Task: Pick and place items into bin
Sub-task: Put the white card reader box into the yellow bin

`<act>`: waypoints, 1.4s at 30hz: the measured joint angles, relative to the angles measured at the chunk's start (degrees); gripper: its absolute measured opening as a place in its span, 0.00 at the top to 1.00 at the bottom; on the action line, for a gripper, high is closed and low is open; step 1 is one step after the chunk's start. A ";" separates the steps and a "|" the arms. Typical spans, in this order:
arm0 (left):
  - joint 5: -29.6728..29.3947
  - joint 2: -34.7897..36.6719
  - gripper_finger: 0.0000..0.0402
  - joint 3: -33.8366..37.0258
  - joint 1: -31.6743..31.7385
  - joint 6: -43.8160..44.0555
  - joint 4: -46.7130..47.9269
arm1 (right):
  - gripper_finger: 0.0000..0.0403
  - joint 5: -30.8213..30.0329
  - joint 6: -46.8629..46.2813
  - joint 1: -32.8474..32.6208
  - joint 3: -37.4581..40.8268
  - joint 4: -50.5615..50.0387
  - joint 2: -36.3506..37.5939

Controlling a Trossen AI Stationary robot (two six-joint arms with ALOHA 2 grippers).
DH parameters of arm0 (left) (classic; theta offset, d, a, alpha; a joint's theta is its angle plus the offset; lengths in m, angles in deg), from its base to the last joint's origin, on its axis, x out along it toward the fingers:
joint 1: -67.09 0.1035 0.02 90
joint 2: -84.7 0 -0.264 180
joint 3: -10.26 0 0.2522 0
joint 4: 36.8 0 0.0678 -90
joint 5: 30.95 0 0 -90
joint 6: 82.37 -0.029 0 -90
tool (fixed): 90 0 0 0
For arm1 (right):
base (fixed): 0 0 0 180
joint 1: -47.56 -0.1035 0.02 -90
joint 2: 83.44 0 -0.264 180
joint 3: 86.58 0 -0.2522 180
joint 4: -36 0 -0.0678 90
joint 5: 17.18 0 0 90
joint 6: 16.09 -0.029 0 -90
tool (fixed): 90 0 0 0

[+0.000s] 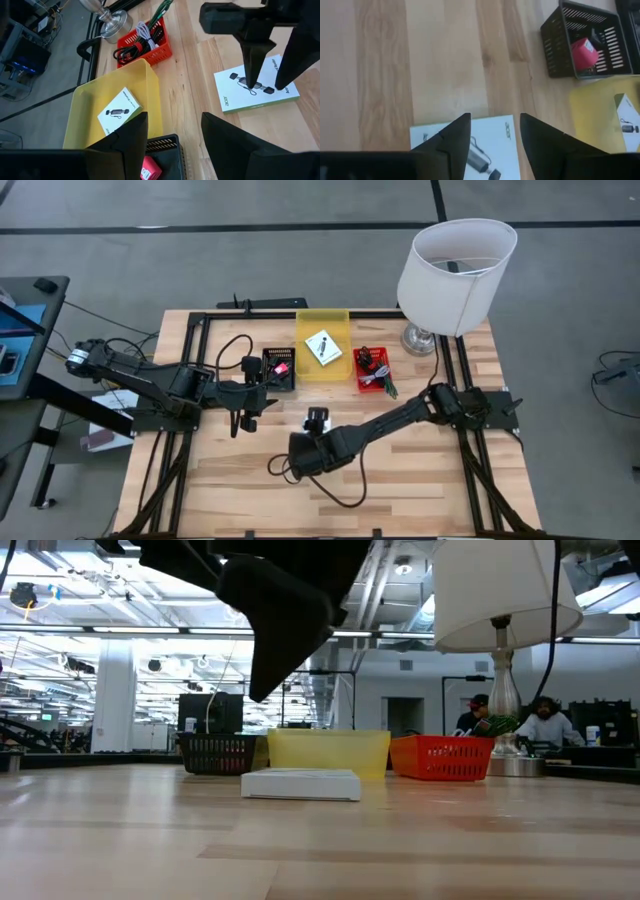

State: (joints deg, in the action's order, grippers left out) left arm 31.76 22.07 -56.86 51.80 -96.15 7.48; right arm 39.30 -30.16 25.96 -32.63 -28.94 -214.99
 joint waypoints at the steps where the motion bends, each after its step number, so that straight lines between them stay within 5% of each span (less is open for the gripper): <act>1: 0.00 0.00 0.56 0.00 0.00 0.00 0.00 | 0.60 0.01 -0.08 0.12 0.00 0.41 0.00; 12: 0.00 0.00 0.56 0.00 0.00 0.00 0.00 | 0.65 0.99 -7.35 1.28 0.00 2.44 0.00; 19: 0.00 0.00 0.56 0.00 0.00 0.00 0.00 | 0.55 9.13 -9.50 2.30 0.00 2.45 0.00; 28: 0.00 0.00 0.56 0.00 0.00 0.00 0.00 | 0.44 9.66 -7.14 0.28 0.00 1.59 0.00; 42: 0.00 0.00 0.56 0.00 0.00 0.00 0.00 | 0.49 12.55 -3.95 -2.84 0.78 1.66 0.00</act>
State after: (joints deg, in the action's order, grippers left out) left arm 31.76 22.07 -56.86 51.80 -96.15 7.48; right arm 51.85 -34.11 23.12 -31.86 -27.28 -214.99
